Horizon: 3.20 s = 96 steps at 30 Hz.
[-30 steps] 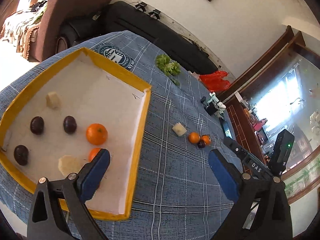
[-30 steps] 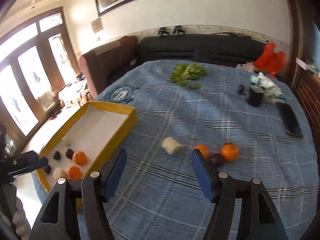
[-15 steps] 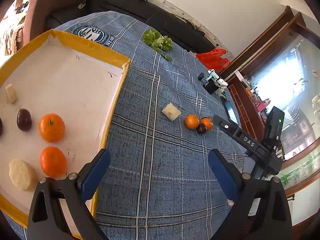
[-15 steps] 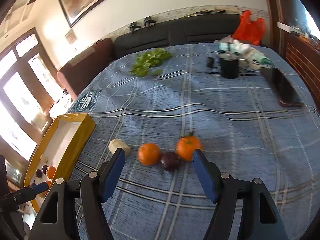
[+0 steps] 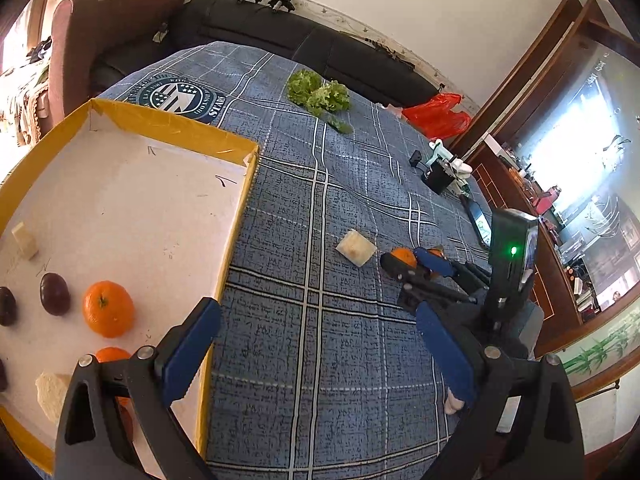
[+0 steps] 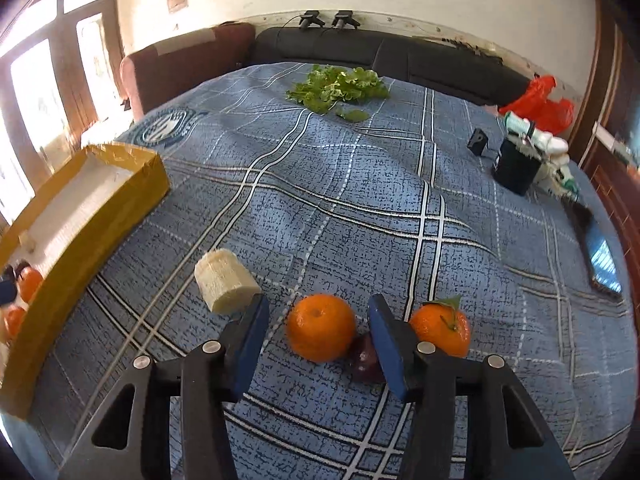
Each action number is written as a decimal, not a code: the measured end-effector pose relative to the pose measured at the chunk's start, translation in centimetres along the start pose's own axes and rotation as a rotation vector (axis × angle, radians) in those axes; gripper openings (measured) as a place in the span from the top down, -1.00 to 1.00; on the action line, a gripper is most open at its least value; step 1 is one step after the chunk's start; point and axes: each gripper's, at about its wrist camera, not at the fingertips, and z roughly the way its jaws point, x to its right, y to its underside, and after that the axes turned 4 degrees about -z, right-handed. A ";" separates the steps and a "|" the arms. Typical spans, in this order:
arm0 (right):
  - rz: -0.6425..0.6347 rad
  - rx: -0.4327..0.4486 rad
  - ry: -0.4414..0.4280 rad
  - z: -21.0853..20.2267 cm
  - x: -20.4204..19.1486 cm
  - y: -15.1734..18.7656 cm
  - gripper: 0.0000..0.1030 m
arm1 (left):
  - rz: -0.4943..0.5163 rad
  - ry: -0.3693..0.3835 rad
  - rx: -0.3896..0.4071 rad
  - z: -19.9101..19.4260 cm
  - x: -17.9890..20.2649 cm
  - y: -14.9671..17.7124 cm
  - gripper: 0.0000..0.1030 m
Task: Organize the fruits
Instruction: 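Grasp a white yam chunk with the left tool while the right tool grasps an orange, then carry the yam chunk and orange over the tray and open both tools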
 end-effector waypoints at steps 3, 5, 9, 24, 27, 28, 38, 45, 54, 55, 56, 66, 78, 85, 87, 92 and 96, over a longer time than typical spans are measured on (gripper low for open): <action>-0.043 0.002 0.040 0.3 -0.5 0.1 -0.07 | 0.004 -0.002 0.001 0.3 0.5 -0.2 -0.91; -0.029 0.007 0.031 0.3 -0.2 -0.1 -0.07 | 0.007 -0.009 0.001 0.5 0.7 -0.3 -0.91; 0.004 0.004 0.021 0.5 0.8 -0.3 0.04 | 0.007 -0.021 -0.002 0.9 0.8 -0.9 -0.91; 0.403 0.100 -0.347 -3.6 8.1 1.0 0.27 | 0.201 -0.120 -0.098 9.6 5.6 -2.1 -0.90; 0.430 0.096 -0.371 -3.4 8.5 1.1 0.27 | 0.259 -0.152 -0.104 11.7 6.7 -2.2 -0.90; 0.433 0.095 -0.377 -3.4 8.4 1.1 0.27 | 0.277 -0.163 -0.103 12.2 7.0 -2.2 -0.90; 0.445 0.088 -0.421 -2.9 8.4 1.4 0.27 | 0.312 -0.217 -0.120 13.8 7.4 -1.7 0.32; 0.458 0.085 -0.486 -2.4 7.5 1.4 0.26 | 0.228 -0.174 -0.007 7.3 5.9 -1.9 0.32; 0.403 0.050 -0.576 -2.7 2.8 1.2 0.26 | 0.071 -0.297 0.200 -6.5 -1.6 -0.2 0.32; 0.387 0.046 -0.582 -2.9 1.9 1.2 0.26 | 0.053 -0.314 0.211 -7.2 -2.5 0.0 0.32; 0.368 0.043 -0.588 -3.3 0.8 1.1 0.26 | 0.033 -0.344 0.224 -8.0 -3.6 0.2 0.32; 0.172 0.003 -0.654 -5.1 -11.1 -2.2 0.25 | -0.102 -0.456 0.217 -8.6 -11.7 1.9 0.32; 0.000 -0.050 -0.525 -1.9 -19.2 -3.6 0.25 | -0.216 -0.331 0.212 -8.9 -16.2 2.2 0.19; -0.075 -0.037 -0.413 -1.3 -20.7 -3.8 0.22 | -0.222 -0.311 0.257 -11.3 -16.1 2.6 -0.20; -0.077 -0.025 -0.410 -1.4 -20.6 -3.8 0.15 | -0.227 -0.287 0.255 -11.7 -15.8 2.6 -0.27; -0.058 0.052 -0.383 -4.0 -19.6 -3.9 -0.22 | -0.243 -0.205 0.243 -12.8 -14.6 2.6 -0.40; -0.031 0.099 -0.349 -6.1 -17.4 -3.5 -0.32 | -0.220 -0.168 0.240 -13.5 -12.6 2.9 -0.58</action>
